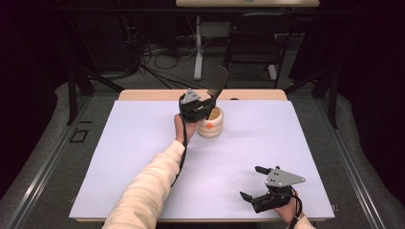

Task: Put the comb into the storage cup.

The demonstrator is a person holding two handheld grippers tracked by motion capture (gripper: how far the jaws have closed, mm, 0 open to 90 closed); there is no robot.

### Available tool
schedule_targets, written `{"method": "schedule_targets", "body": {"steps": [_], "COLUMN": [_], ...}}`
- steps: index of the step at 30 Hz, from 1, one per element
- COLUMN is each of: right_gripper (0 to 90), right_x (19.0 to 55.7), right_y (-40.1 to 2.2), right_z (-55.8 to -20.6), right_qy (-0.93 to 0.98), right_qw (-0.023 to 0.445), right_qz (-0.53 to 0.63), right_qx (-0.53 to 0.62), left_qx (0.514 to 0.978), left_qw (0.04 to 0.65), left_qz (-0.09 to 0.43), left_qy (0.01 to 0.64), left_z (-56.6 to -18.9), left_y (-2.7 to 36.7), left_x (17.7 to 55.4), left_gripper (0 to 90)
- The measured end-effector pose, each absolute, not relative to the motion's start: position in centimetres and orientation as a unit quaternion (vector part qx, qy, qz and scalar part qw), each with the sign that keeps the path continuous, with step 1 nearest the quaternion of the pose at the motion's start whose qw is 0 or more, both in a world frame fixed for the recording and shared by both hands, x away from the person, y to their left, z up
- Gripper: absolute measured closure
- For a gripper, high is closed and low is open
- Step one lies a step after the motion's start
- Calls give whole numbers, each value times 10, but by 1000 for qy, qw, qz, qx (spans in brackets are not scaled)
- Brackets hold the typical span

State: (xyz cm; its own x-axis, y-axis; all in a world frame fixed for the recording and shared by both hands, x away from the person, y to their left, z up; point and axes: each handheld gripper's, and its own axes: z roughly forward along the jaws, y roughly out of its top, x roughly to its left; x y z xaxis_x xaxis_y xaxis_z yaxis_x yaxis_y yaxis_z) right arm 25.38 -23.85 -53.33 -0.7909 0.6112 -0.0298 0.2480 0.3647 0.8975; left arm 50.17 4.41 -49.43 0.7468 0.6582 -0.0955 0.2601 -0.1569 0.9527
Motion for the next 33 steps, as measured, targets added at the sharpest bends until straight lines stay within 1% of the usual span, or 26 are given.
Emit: {"method": "schedule_targets", "body": {"steps": [15, 20, 33], "right_gripper": [5, 5, 5], "right_x": [254, 254, 253], "right_y": [-239, -238, -239], "right_z": [-533, -533, -533], "right_qy": [806, 805, 806], "right_qw": [182, 183, 184], "right_qz": [496, 497, 497], "right_qx": [266, 266, 265], "left_qx": [756, 765, 768], "left_qw": [550, 538, 536], "left_qz": [170, 174, 172], "left_qy": [310, 307, 307], "left_z": [-506, -505, -503], "left_y": [40, 40, 40], "left_x": [500, 499, 497], "left_gripper": [722, 722, 721]}}
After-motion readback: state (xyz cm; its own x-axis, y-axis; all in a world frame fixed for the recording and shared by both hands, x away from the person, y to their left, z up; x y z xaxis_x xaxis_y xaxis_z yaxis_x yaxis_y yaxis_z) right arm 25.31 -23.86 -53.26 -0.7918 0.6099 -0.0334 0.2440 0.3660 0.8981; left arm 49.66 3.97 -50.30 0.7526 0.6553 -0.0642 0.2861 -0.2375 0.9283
